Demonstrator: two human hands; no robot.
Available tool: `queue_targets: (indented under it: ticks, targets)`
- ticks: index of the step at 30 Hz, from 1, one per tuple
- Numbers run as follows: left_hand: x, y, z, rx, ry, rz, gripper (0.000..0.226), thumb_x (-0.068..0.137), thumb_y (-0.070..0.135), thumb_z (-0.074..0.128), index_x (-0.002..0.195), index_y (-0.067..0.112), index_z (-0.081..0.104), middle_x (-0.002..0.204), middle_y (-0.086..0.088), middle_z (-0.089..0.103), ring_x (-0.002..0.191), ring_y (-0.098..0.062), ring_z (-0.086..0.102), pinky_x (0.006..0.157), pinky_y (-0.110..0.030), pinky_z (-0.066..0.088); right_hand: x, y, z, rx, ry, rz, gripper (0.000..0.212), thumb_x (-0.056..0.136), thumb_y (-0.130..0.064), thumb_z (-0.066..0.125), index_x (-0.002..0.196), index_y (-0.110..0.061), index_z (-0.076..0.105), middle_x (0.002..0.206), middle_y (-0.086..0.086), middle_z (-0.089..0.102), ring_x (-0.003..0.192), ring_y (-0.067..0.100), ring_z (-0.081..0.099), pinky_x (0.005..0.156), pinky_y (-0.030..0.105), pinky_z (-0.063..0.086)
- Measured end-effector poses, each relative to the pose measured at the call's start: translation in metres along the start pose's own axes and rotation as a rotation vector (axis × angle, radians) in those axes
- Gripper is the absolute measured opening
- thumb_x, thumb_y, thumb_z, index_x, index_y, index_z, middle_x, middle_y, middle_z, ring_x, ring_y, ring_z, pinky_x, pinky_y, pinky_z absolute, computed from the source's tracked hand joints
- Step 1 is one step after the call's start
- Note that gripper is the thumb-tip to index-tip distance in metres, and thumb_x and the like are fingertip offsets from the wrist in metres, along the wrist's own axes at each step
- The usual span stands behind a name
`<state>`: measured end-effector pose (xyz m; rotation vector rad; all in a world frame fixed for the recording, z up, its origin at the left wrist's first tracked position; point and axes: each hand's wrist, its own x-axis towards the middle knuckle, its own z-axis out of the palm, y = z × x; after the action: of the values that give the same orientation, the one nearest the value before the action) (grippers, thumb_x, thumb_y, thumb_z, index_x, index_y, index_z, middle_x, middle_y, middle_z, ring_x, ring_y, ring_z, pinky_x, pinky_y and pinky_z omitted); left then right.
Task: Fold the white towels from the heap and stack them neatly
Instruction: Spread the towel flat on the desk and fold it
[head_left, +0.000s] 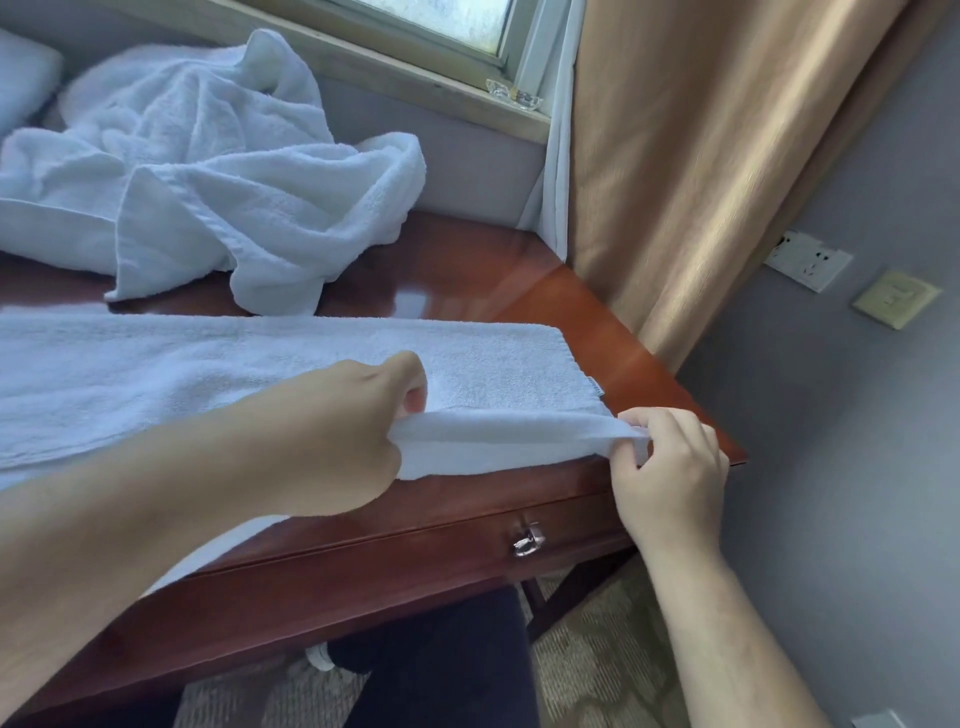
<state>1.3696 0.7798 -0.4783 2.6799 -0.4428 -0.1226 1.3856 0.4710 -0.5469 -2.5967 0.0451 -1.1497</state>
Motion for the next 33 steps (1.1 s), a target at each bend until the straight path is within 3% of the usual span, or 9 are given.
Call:
queue_targets:
  ticks: [3,6,8,11,15,18,20,26,33]
  targets:
    - [0.006,-0.009,-0.01,0.095,0.021,0.062,0.026,0.089,0.025,0.051,0.099,0.044,0.037,0.103,0.02,0.049,0.086,-0.003,0.048,0.071,-0.028,0.045,0.019,0.008,0.008,0.089,-0.086,0.045,0.013,0.09,-0.019,0.059,0.093,-0.025,0.069,0.097,-0.006,0.066,0.096,0.024,0.057,0.086,0.039,0.045]
    - [0.019,-0.016,-0.016,0.176,0.102,0.059,0.015,0.091,0.032,0.051,0.096,0.042,0.042,0.097,0.017,0.05,0.09,-0.01,0.049,0.079,-0.036,0.051,0.045,0.003,0.02,0.291,-0.21,0.157,0.012,0.091,-0.026,0.067,0.084,-0.035,0.064,0.086,-0.018,0.068,0.088,0.003,0.06,0.072,0.011,0.042]
    - [0.027,-0.02,-0.017,0.241,0.155,0.011,0.006,0.09,0.033,0.05,0.094,0.038,0.049,0.094,0.012,0.052,0.087,-0.014,0.054,0.073,-0.035,0.053,0.061,-0.001,0.029,0.358,-0.29,0.205,0.011,0.09,-0.031,0.07,0.08,-0.036,0.065,0.084,-0.027,0.067,0.083,-0.007,0.06,0.063,0.004,0.039]
    - [0.034,-0.025,-0.015,0.382,0.2,-0.093,0.014,0.089,0.025,0.046,0.091,0.025,0.06,0.087,0.005,0.056,0.078,-0.021,0.059,0.067,-0.033,0.054,0.081,-0.006,0.042,0.393,-0.361,0.208,0.006,0.09,-0.037,0.068,0.084,-0.035,0.067,0.084,-0.03,0.066,0.08,-0.008,0.06,0.059,0.01,0.039]
    - [0.04,-0.031,-0.002,0.334,0.3,-0.149,0.012,0.091,0.008,0.04,0.089,0.019,0.044,0.076,-0.002,0.055,0.064,-0.022,0.055,0.058,-0.038,0.05,0.103,-0.01,0.059,0.422,-0.437,0.224,0.008,0.093,-0.032,0.061,0.092,-0.033,0.069,0.085,-0.02,0.069,0.081,-0.009,0.06,0.065,0.017,0.041]
    - [0.041,-0.03,0.005,0.141,0.198,-0.164,0.019,0.096,0.046,0.039,0.094,0.027,0.042,0.086,0.006,0.056,0.072,-0.015,0.054,0.062,-0.039,0.048,0.114,-0.014,0.07,0.393,-0.466,0.237,0.003,0.091,-0.031,0.065,0.089,-0.032,0.068,0.084,-0.017,0.068,0.075,-0.008,0.06,0.062,0.015,0.041]
    - [0.037,-0.027,0.008,0.263,0.055,-0.137,0.035,0.085,0.067,0.04,0.093,0.033,0.043,0.088,0.013,0.051,0.076,-0.009,0.052,0.061,-0.031,0.043,0.12,-0.016,0.075,0.364,-0.476,0.242,0.004,0.09,-0.033,0.068,0.086,-0.032,0.066,0.081,-0.014,0.067,0.071,-0.003,0.06,0.058,0.014,0.039]
    - [0.055,-0.033,-0.003,0.241,0.06,-0.208,0.018,0.095,0.021,0.041,0.078,0.02,0.048,0.081,0.002,0.052,0.073,-0.018,0.052,0.058,-0.03,0.041,0.136,-0.021,0.086,0.218,-0.641,0.199,0.013,0.098,-0.034,0.054,0.088,-0.027,0.06,0.083,-0.007,0.061,0.075,0.012,0.056,0.059,0.027,0.038]
    - [0.084,-0.06,-0.01,0.403,0.269,-0.199,0.031,0.105,0.038,0.033,0.084,0.024,0.05,0.078,0.005,0.051,0.063,-0.012,0.044,0.049,-0.028,0.028,0.136,-0.025,0.1,-0.118,-0.582,0.2,0.026,0.098,-0.045,0.046,0.085,-0.023,0.049,0.085,0.001,0.06,0.075,0.022,0.055,0.059,0.034,0.037]
